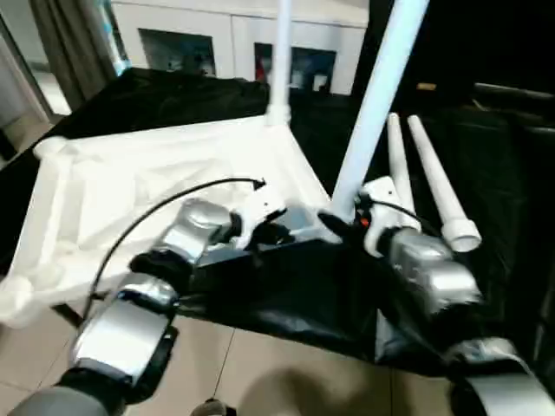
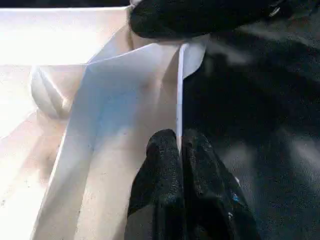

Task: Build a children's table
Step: Insert table leg to table base

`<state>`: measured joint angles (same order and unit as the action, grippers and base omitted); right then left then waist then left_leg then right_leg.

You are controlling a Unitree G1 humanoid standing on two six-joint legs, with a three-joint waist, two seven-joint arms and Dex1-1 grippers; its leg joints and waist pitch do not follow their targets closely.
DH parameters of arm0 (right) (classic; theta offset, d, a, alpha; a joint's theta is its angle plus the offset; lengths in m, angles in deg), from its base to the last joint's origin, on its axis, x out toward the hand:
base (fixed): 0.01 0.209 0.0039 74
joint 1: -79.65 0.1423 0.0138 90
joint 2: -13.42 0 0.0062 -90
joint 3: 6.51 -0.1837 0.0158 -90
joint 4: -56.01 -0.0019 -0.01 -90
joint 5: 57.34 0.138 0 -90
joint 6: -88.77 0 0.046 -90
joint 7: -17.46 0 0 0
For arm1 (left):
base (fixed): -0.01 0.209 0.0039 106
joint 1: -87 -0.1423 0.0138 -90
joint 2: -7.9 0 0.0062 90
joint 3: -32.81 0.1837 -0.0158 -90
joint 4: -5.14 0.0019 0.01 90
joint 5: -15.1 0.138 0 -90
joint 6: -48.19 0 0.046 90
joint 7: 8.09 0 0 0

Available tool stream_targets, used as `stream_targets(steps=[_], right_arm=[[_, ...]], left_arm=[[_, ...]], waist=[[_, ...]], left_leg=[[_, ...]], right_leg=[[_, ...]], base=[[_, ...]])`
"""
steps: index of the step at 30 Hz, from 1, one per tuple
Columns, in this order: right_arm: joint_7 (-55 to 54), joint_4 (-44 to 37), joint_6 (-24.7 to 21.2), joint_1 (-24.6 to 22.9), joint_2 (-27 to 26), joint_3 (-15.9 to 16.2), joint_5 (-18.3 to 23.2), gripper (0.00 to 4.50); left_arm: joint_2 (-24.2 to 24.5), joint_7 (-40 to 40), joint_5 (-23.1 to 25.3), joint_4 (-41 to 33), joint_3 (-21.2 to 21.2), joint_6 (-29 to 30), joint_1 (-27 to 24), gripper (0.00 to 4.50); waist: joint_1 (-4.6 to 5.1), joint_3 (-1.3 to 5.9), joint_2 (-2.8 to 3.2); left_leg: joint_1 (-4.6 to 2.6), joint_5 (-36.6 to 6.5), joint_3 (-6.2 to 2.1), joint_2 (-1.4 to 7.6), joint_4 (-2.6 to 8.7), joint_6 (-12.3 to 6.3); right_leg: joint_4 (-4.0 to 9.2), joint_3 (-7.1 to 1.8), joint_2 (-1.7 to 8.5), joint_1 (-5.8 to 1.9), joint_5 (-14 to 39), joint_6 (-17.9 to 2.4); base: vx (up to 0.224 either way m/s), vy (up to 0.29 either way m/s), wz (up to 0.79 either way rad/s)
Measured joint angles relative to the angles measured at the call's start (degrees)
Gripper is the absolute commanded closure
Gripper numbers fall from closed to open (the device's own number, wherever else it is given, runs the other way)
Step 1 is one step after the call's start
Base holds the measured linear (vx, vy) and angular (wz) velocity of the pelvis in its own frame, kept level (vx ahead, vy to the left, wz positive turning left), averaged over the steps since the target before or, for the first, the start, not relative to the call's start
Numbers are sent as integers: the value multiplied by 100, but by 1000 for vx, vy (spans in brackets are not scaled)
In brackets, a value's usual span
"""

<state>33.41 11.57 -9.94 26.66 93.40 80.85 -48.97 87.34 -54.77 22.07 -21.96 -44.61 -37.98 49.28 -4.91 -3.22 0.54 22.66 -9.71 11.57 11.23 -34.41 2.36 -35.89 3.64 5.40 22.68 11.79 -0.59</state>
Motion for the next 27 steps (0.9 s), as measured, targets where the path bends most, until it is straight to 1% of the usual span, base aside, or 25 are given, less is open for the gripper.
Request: stream_targets(steps=[4,5,6,7,9,10,11,14,16,17,18,19,21,22,24,27], right_arm=[[-222,245,103,115,-96,-97,-4,175],[-212,264,156,121,-114,-135,-4,119],[-198,289,194,120,-121,-154,-2,106],[-185,306,203,121,-146,-213,40,106],[-96,355,293,120,-150,-222,70,78],[-28,387,341,121,-128,-204,58,78],[48,406,386,120,-113,-192,49,66],[798,304,364,43,159,-17,47,66],[1309,68,230,-70,372,96,62,66],[1670,-84,164,-151,543,219,59,66],[2186,-283,125,-281,851,422,46,66],[2501,-323,123,-339,1044,536,12,66],[2985,-474,171,-361,1208,731,-45,66],[3195,-501,189,-361,1276,795,-58,66],[3524,-518,195,-362,1316,823,-46,66],[3949,-631,170,-375,1434,882,16,66]], left_arm=[[-120,222,17,9,-23,83,0,450],[-123,227,25,9,-23,82,-4,450],[-124,226,26,8,-23,82,-6,450],[-124,224,26,8,-22,80,-7,450],[-104,180,41,7,-18,33,-14,450],[-82,132,54,0,-6,-18,-27,450],[-60,104,59,-7,3,-36,-30,450],[153,-216,69,-122,82,-204,-101,450],[315,-552,74,-162,133,-391,-137,450],[427,-771,73,-227,157,-484,-181,450],[546,-1124,67,-345,196,-624,-261,450],[613,-1368,59,-396,211,-720,-302,450],[755,-1725,43,-448,242,-939,-352,450],[796,-1854,40,-507,256,-1037,-399,450],[889,-2073,-16,-588,287,-1129,-458,450],[999,-2371,-127,-777,288,-1126,-546,450]], waist=[[-7,0,0],[-7,0,0],[-7,0,0],[-4,0,0],[-4,0,1],[-3,0,1],[-3,0,1],[1,-1,1],[-10,-1,2],[-21,-2,3],[-37,-3,5],[-57,-2,7],[-58,-2,7],[-68,-2,7],[-73,-3,11],[-78,-5,15]], left_leg=[[-34,0,-2,-4,19,0],[-41,0,-2,-5,22,0],[-44,0,-3,-5,23,0],[-44,0,-3,-5,23,0],[-44,0,-3,-8,25,-1],[-43,0,-3,-8,29,-1],[-44,0,-3,-10,37,-1],[-43,0,-3,-11,56,-1],[-38,1,-3,-11,65,-2],[-34,1,-3,-10,66,-3],[-30,6,-2,-10,64,-11],[-26,13,-2,-10,62,-23],[-5,17,-1,-10,58,-34],[2,18,-1,-10,57,-34],[14,17,0,-9,49,-35],[36,18,0,-8,37,-36]], right_leg=[[13,0,0,-34,-1,2],[18,0,-1,-40,-1,2],[22,1,-1,-45,-1,3],[27,1,-1,-48,-2,3],[36,0,-1,-50,-3,5],[45,0,-1,-51,-6,6],[54,0,-1,-52,-11,6],[67,3,-2,-50,-16,8],[74,5,-4,-45,-14,10],[79,7,-5,-45,-13,12],[84,7,-5,-44,-9,16],[86,8,-5,-45,-6,16],[85,8,-5,-26,-5,15],[85,8,-4,-19,-5,15],[76,7,-4,-6,-5,14],[59,6,-3,22,-6,14]], base=[[0,0,0],[0,0,0],[0,0,0],[0,0,0],[0,0,0],[0,0,0],[0,0,0],[0,0,0],[0,0,0],[0,0,0],[0,0,0],[0,0,0],[0,0,0],[0,0,0],[0,0,0],[0,0,0]])
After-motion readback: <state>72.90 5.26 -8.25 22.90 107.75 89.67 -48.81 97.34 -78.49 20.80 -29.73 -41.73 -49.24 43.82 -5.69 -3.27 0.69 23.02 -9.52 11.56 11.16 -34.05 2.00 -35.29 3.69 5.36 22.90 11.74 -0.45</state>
